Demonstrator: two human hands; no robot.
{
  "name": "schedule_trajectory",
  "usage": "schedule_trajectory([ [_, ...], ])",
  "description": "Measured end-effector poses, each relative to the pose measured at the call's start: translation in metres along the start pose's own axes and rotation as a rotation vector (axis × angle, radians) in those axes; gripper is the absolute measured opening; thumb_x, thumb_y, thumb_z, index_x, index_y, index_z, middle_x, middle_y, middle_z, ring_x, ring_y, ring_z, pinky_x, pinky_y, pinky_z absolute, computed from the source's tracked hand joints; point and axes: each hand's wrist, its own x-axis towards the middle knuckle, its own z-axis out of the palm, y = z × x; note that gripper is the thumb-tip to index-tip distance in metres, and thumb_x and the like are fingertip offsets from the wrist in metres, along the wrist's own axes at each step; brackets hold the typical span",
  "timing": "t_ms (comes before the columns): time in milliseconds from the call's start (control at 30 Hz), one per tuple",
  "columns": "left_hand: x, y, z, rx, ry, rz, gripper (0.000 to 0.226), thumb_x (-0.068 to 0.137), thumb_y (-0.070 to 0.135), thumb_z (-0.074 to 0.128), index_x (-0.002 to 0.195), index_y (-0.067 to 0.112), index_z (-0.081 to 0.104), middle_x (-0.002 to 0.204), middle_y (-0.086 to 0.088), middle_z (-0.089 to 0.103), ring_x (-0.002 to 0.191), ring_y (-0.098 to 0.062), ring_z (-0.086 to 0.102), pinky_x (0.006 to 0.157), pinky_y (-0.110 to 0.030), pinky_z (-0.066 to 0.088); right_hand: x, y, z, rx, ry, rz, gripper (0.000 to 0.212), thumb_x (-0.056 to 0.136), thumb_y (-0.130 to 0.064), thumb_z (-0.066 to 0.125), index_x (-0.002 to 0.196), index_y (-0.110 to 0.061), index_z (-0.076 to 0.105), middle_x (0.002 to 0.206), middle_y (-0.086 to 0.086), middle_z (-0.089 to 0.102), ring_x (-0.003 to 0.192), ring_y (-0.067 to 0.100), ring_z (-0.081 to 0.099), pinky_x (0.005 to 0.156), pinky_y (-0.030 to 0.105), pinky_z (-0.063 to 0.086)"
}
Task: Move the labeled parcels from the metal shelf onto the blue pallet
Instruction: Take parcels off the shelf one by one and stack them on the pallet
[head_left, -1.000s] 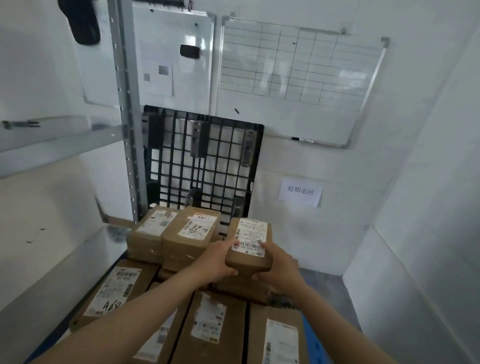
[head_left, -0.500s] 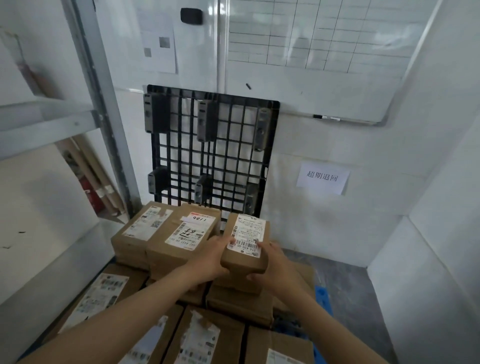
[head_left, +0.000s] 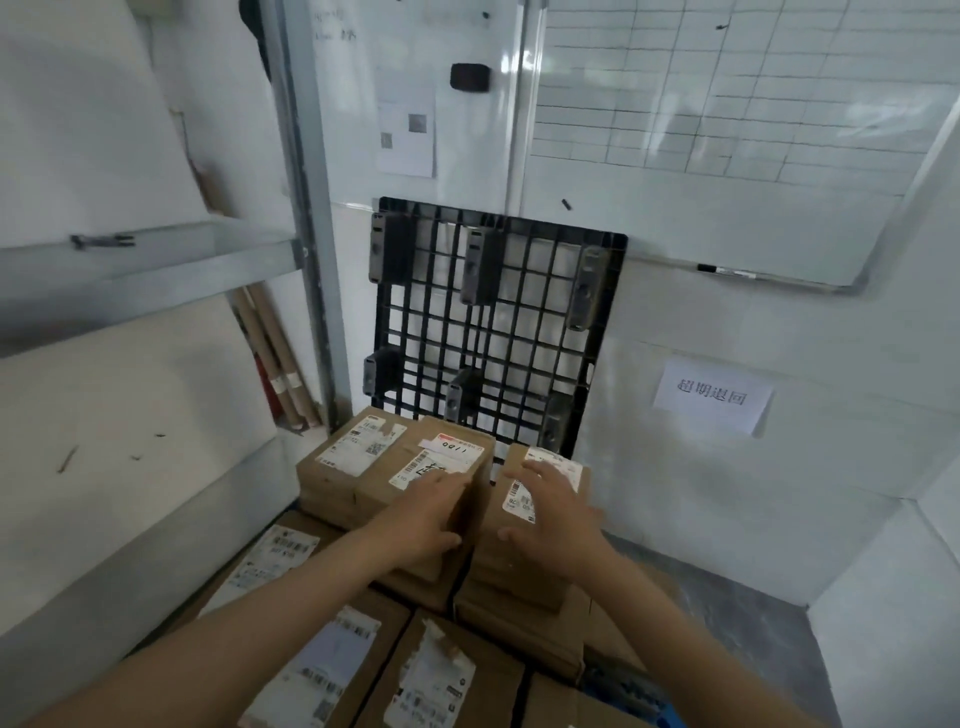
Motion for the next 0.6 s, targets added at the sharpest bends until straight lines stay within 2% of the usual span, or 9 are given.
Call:
schedule_trajectory([
  [67, -0.019, -0.017, -0.01, 0.011, 0.06, -0.047, 0.069, 0.083, 0.019, 0.066, 0.141, 0.027, 0.03, 0.149, 0.004, 0.031, 0.138, -0.015, 0.029, 0.112, -0.034, 0.029, 0.013, -0.021, 0.011, -0.023, -0.016, -0.096, 0.068, 0.08, -0.031, 0.067, 0.139, -0.028, 0.032, 0.15, -0.005, 0.025, 0.14, 0.017, 0.018, 0.116, 0.038, 0.017],
  [200, -0.07, -0.06, -0.036, -0.051, 0.179, -0.128, 0.061, 0.082, 0.024, 0.066, 0.137, 0.027, 0.039, 0.139, 0.001, 0.044, 0.13, -0.017, 0.042, 0.109, -0.035, 0.038, 0.032, -0.074, 0.043, -0.033, -0.132, -0.272, 0.063, 0.082, -0.032, 0.064, 0.137, -0.031, 0.034, 0.146, -0.008, 0.028, 0.139, 0.017, 0.018, 0.116, 0.042, 0.016],
  [300, -0.125, -0.095, -0.05, 0.007, 0.228, -0.307, 0.061, 0.085, 0.023, 0.063, 0.14, 0.022, 0.035, 0.139, -0.001, 0.04, 0.129, -0.018, 0.04, 0.107, -0.028, 0.034, 0.035, -0.12, 0.077, -0.033, -0.189, -0.468, 0.057, 0.082, -0.033, 0.06, 0.134, -0.032, 0.039, 0.137, -0.009, 0.037, 0.136, 0.017, 0.025, 0.114, 0.037, 0.019],
  [433, -0.216, -0.133, -0.067, 0.039, 0.304, -0.524, 0.061, 0.087, 0.03, 0.061, 0.141, 0.022, 0.032, 0.139, 0.002, 0.037, 0.127, -0.015, 0.039, 0.107, -0.025, 0.031, 0.013, -0.196, 0.119, 0.025, -0.262, -0.63, 0.06, 0.084, -0.029, 0.063, 0.137, -0.022, 0.036, 0.143, -0.003, 0.034, 0.135, 0.017, 0.027, 0.115, 0.029, 0.016],
  [533, -0.297, -0.152, -0.08, 0.062, 0.364, -0.685, 0.059, 0.089, 0.025, 0.058, 0.141, 0.022, 0.031, 0.143, -0.003, 0.037, 0.128, -0.018, 0.039, 0.108, -0.029, 0.033, -0.012, -0.262, 0.151, 0.024, -0.307, -0.768, 0.06, 0.083, -0.031, 0.065, 0.135, -0.021, 0.038, 0.142, 0.0, 0.039, 0.131, 0.016, 0.033, 0.117, 0.031, 0.019],
  [600, -0.354, -0.164, -0.085, 0.076, 0.414, -0.783, 0.06, 0.09, 0.025, 0.058, 0.142, 0.022, 0.028, 0.145, -0.003, 0.036, 0.131, -0.018, 0.037, 0.109, -0.029, 0.031, -0.038, -0.305, 0.171, 0.004, -0.353, -0.836, 0.063, 0.084, -0.032, 0.063, 0.138, -0.023, 0.033, 0.145, -0.002, 0.035, 0.134, 0.016, 0.029, 0.118, 0.032, 0.016],
])
